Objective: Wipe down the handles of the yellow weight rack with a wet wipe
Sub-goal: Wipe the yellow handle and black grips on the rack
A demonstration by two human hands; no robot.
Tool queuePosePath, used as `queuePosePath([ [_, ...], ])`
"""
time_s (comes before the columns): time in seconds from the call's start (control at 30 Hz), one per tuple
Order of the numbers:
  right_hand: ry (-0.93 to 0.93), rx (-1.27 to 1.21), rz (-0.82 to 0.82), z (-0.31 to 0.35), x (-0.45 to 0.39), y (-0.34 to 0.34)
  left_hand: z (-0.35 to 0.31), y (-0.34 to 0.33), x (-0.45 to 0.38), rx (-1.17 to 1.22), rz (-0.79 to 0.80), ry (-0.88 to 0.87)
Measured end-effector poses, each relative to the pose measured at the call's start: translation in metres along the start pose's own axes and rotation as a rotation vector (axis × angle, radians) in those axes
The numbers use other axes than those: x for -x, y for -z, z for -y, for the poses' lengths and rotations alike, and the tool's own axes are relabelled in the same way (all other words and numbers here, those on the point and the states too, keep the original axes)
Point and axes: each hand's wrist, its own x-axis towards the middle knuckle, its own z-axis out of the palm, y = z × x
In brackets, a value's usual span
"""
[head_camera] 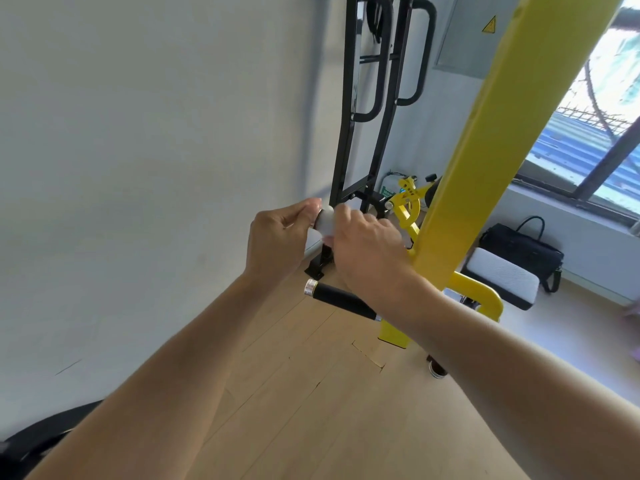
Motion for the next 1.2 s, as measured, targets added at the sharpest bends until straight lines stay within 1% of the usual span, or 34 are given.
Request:
queuePosePath([
  [0.07, -0.037, 0.154, 0.043, -0.013, 0.013, 0.007, -0.001, 0.000, -0.001, 0.004, 0.001, 0.021],
  [0.13, -0.065, 0.224, 0.106, -0.016, 0.019, 0.013, -0.001, -0.002, -0.001, -0.001, 0.006, 0.030],
  [0.2, -0.050, 0.203, 0.102, -0.009, 0.013, 0.011, -0.002, -0.004, 0.001, -0.005, 0.019, 0.028],
  [0.27, -0.005, 0.077, 0.059, -0.001, -0.002, 0.002, -0.002, -0.005, 0.001, 0.007, 0.038, 0.020],
  [0.33, 0.045, -0.008, 0.051, 0.007, -0.014, -0.005, 0.002, -0.006, 0.001, 0.045, 0.042, 0.013],
  [0.4, 0.059, 0.026, 0.038, 0.008, -0.015, -0.006, 0.003, -0.006, 0.001, 0.047, 0.022, 0.015],
  [0.43, 0.046, 0.097, 0.037, 0.005, -0.011, -0.003, 0.003, -0.006, 0.000, 0.033, 0.010, 0.021],
  [0.53, -0.019, 0.416, 0.139, -0.012, 0.011, 0.012, 0.003, -0.005, -0.004, 0.006, 0.025, 0.052],
  [0.6, -0.008, 0.596, 0.202, -0.020, 0.024, 0.021, 0.003, -0.006, -0.004, 0.005, 0.041, 0.059],
  [0.67, 0.020, 0.680, 0.223, -0.022, 0.029, 0.020, 0.001, -0.008, -0.002, 0.010, 0.043, 0.062],
  [0.73, 0.007, 0.582, 0.186, -0.017, 0.022, 0.016, -0.001, -0.009, -0.001, 0.016, 0.040, 0.076],
  [0.8, 0.015, 0.387, 0.101, -0.008, 0.006, 0.009, -0.002, -0.007, -0.002, 0.021, 0.039, 0.081],
  [0.87, 0.059, 0.240, 0.027, 0.001, -0.008, -0.003, -0.001, -0.004, -0.002, 0.021, 0.054, 0.048],
  [0.93, 0.065, 0.118, 0.008, 0.006, -0.015, -0.008, 0.002, -0.003, -0.001, 0.004, 0.056, 0.000],
  [0.97, 0.056, 0.123, 0.019, 0.005, -0.013, -0.006, 0.003, -0.004, 0.000, 0.007, 0.037, -0.007],
  [1.03, 0.012, 0.263, 0.114, -0.005, -0.002, 0.004, 0.005, -0.005, -0.001, 0.017, -0.008, 0.015],
  [1.1, -0.017, 0.466, 0.198, -0.017, 0.013, 0.017, 0.007, -0.005, -0.003, 0.019, -0.013, 0.039],
  [1.17, 0.003, 0.619, 0.218, -0.024, 0.026, 0.023, 0.004, -0.007, -0.001, 0.027, -0.001, 0.048],
  [1.2, 0.018, 0.645, 0.212, -0.025, 0.028, 0.022, 0.002, -0.008, 0.000, 0.029, 0.000, 0.046],
])
